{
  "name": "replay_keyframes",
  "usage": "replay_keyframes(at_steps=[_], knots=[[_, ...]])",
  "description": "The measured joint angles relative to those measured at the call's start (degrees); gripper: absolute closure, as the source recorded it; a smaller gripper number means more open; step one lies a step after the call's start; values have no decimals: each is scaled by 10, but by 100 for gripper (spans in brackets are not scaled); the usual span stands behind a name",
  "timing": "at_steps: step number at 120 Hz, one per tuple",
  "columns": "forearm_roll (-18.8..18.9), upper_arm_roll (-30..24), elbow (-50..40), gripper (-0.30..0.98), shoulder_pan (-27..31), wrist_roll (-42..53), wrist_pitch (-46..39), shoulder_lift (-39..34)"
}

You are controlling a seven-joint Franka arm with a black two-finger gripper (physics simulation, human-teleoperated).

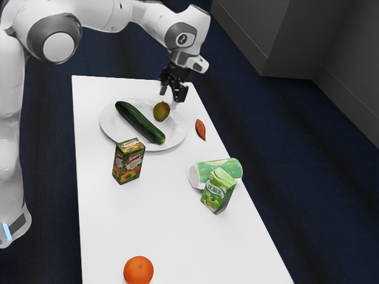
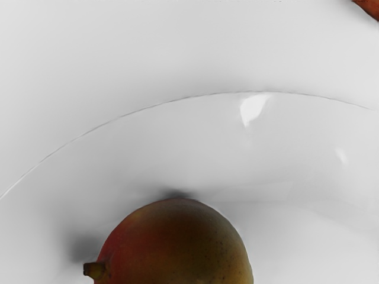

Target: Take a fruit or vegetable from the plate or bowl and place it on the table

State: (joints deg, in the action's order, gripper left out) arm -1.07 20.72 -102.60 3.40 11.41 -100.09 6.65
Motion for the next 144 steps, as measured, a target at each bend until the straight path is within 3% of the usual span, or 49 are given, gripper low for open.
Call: replay_keyframes(at_steps=[93,144], knots=[[-22,15,-54,3,5,5,-119,22],[-29,26,-49,3,2,7,-54,19]])
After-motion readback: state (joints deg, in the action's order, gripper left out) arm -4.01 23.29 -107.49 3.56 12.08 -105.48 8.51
